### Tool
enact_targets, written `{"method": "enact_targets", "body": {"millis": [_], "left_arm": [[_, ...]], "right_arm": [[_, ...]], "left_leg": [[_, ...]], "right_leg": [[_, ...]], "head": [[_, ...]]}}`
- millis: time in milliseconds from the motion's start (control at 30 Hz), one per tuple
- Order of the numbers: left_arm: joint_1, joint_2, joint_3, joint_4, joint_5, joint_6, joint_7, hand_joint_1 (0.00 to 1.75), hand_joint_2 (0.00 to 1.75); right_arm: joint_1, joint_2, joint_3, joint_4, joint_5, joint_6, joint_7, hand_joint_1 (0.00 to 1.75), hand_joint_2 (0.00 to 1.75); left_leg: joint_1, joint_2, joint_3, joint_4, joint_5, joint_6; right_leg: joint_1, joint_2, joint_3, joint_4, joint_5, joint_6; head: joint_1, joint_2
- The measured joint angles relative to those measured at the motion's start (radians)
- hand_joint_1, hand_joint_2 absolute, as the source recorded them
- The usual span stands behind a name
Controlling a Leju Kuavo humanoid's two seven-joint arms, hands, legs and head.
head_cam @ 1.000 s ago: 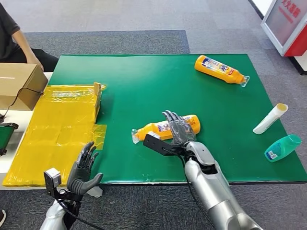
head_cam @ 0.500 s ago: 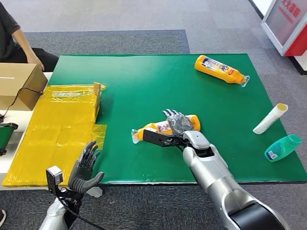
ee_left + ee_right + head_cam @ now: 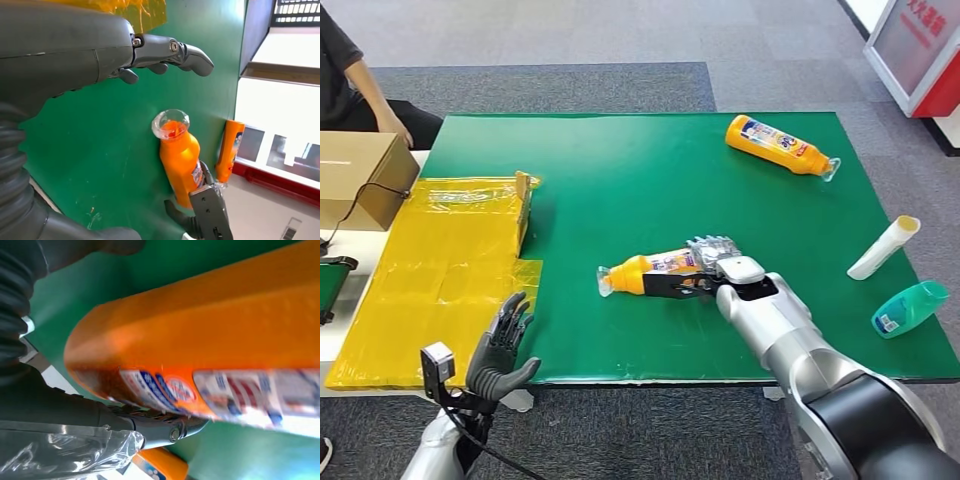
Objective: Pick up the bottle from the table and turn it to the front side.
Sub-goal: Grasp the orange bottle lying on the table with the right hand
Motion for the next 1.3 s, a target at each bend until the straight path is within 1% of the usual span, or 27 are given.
{"method": "enact_targets", "body": {"millis": [33, 67, 200, 267, 333, 433, 533, 667, 800, 900, 1067, 1300], "left_arm": [[-0.002, 0.001, -0.002, 0.002, 0.0, 0.0, 0.0, 0.0, 1.75], [-0.003, 0.001, -0.003, 0.004, 0.0, 0.0, 0.0, 0.0, 1.75], [-0.008, 0.003, -0.004, 0.011, 0.002, 0.0, 0.0, 0.0, 1.75], [-0.01, 0.005, -0.004, 0.013, 0.004, 0.001, 0.0, 0.0, 1.75], [-0.009, 0.008, -0.003, 0.014, 0.009, 0.001, 0.0, 0.0, 1.75], [-0.006, 0.013, -0.001, 0.013, 0.021, -0.003, 0.0, 0.0, 1.75], [0.004, 0.017, 0.001, 0.005, 0.017, -0.003, 0.0, 0.0, 1.75], [0.013, 0.018, 0.002, -0.017, 0.02, -0.016, 0.0, 0.0, 1.75], [0.008, 0.016, 0.0, -0.037, 0.021, -0.047, 0.0, 0.0, 1.75], [-0.012, 0.014, -0.008, -0.04, 0.019, -0.065, 0.0, 0.0, 1.75], [-0.042, 0.015, -0.031, -0.04, 0.023, -0.074, 0.0, 0.0, 1.75], [-0.049, 0.016, -0.044, -0.04, 0.027, -0.086, 0.0, 0.0, 1.75]], "right_arm": [[-0.007, -0.003, 0.002, 0.014, -0.001, 0.006, -0.002, 1.68, 1.75], [-0.014, -0.005, 0.003, 0.025, -0.003, 0.013, -0.005, 1.75, 1.75], [-0.038, -0.014, 0.01, 0.061, -0.007, 0.042, -0.04, 1.75, 1.75], [-0.044, -0.018, 0.012, 0.069, -0.02, 0.035, -0.073, 1.75, 1.75], [-0.042, -0.021, 0.011, 0.07, -0.05, -0.004, -0.119, 1.75, 1.75], [-0.024, -0.022, 0.006, 0.05, -0.119, -0.097, -0.188, 1.75, 1.75], [0.033, -0.021, -0.01, -0.033, -0.217, -0.163, -0.238, 1.75, 1.75], [0.163, -0.014, -0.032, -0.224, -0.365, -0.183, -0.287, 1.75, 1.75], [0.276, 0.012, -0.035, -0.393, -0.452, -0.178, -0.299, 1.75, 1.75], [0.323, 0.043, -0.032, -0.454, -0.473, -0.182, -0.299, 1.75, 1.75], [0.352, 0.084, -0.023, -0.479, -0.484, -0.2, -0.301, 1.75, 1.75], [0.357, 0.101, -0.02, -0.482, -0.49, -0.205, -0.305, 1.75, 1.75]], "left_leg": [[0.0, 0.0, 0.0, 0.0, 0.0, 0.0], [0.0, 0.0, 0.0, 0.0, 0.0, 0.0], [0.0, 0.0, 0.0, 0.0, 0.0, 0.0], [0.0, 0.0, 0.0, 0.0, 0.0, 0.0], [0.0, 0.0, 0.0, 0.0, 0.0, 0.0], [0.0, 0.0, 0.0, 0.0, 0.0, 0.0], [0.0, -0.001, 0.0, 0.0, 0.0, 0.0], [0.0, -0.001, -0.001, 0.0, -0.001, 0.0], [0.0, -0.001, -0.001, 0.0, -0.001, 0.0], [0.0, -0.001, -0.001, 0.0, -0.001, 0.0], [0.0, -0.001, -0.001, 0.0, -0.001, -0.001], [0.0, -0.001, -0.001, 0.0, 0.0, 0.0]], "right_leg": [[0.0, 0.0, 0.0, 0.0, 0.0, 0.0], [0.0, 0.0, 0.0, 0.0, 0.0, 0.0], [0.0, 0.0, 0.0, 0.0, 0.0, 0.0], [0.0, 0.0, 0.0, 0.0, 0.0, 0.0], [0.0, 0.0, 0.0, 0.0, 0.0, 0.0], [0.0, 0.0, 0.0, 0.0, 0.0, 0.0], [0.0, -0.001, 0.0, 0.0, 0.0, 0.0], [0.0, -0.001, 0.0, 0.0, -0.001, 0.0], [0.0, -0.001, 0.0, 0.0, -0.002, 0.0], [0.0, -0.001, 0.0, 0.0, -0.002, 0.0], [0.0, -0.001, 0.0, 0.0, -0.001, 0.0], [0.0, -0.001, 0.0, 0.0, 0.0, 0.0]], "head": [[0.0, 0.0], [0.0, 0.0], [0.0, 0.0], [0.0, 0.0], [0.0, 0.0], [0.0, 0.0], [0.0, 0.0], [0.0, 0.0], [0.0, 0.0], [0.0, 0.0], [0.0, 0.0], [0.0, 0.0]]}}
